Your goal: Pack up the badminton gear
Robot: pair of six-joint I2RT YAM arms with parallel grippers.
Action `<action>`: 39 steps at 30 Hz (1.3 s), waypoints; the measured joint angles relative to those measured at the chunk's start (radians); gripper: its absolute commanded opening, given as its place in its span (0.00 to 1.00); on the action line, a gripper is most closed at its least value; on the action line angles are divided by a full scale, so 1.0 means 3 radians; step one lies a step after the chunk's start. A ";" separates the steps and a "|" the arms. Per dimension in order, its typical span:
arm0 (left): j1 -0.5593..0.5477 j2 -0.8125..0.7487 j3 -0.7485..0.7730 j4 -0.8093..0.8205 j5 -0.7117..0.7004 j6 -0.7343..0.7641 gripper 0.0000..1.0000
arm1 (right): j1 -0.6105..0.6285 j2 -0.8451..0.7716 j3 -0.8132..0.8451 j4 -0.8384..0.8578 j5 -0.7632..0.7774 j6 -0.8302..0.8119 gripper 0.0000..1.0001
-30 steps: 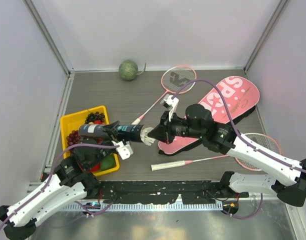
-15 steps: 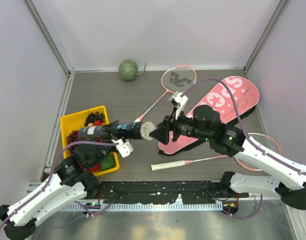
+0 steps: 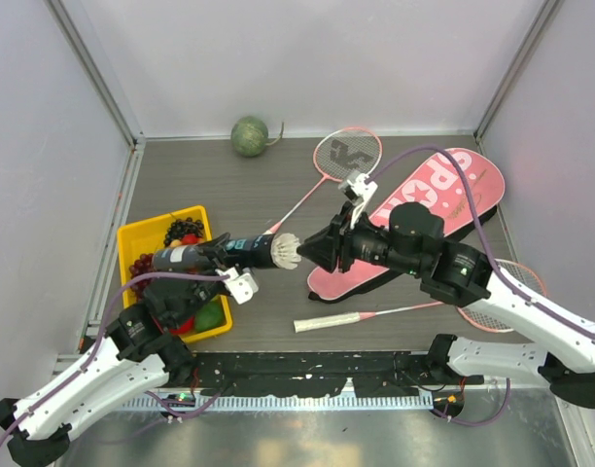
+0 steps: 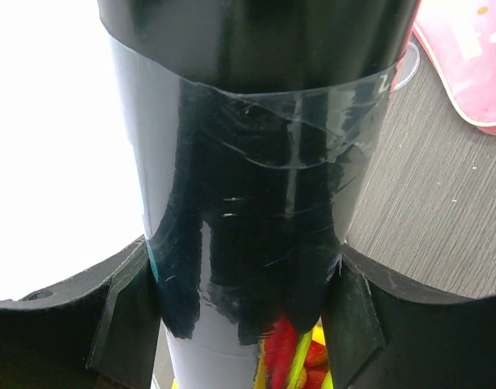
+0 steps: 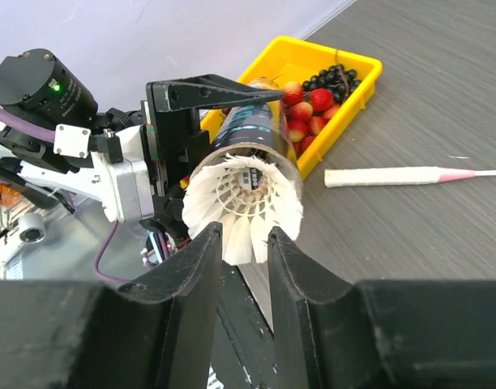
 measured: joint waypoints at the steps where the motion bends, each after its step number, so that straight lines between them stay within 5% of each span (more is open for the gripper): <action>1: 0.0000 0.0000 0.0010 -0.0003 0.0000 -0.0022 0.00 | 0.0037 0.0053 0.0000 0.0029 -0.0004 0.0017 0.34; 18: 0.0013 0.0034 0.0114 -0.0149 -0.0028 -0.0117 0.00 | 0.0354 0.0960 0.0192 0.0504 0.0287 0.0131 0.26; 26: 0.0008 0.0034 0.0114 -0.0122 -0.0032 -0.0117 0.00 | 0.0392 0.0858 0.0256 0.0296 0.0518 0.0033 0.38; 39: 0.0003 0.0027 0.0114 -0.0100 -0.0029 -0.0117 0.00 | 0.0390 0.0125 0.0310 -0.0056 0.0607 -0.0229 0.36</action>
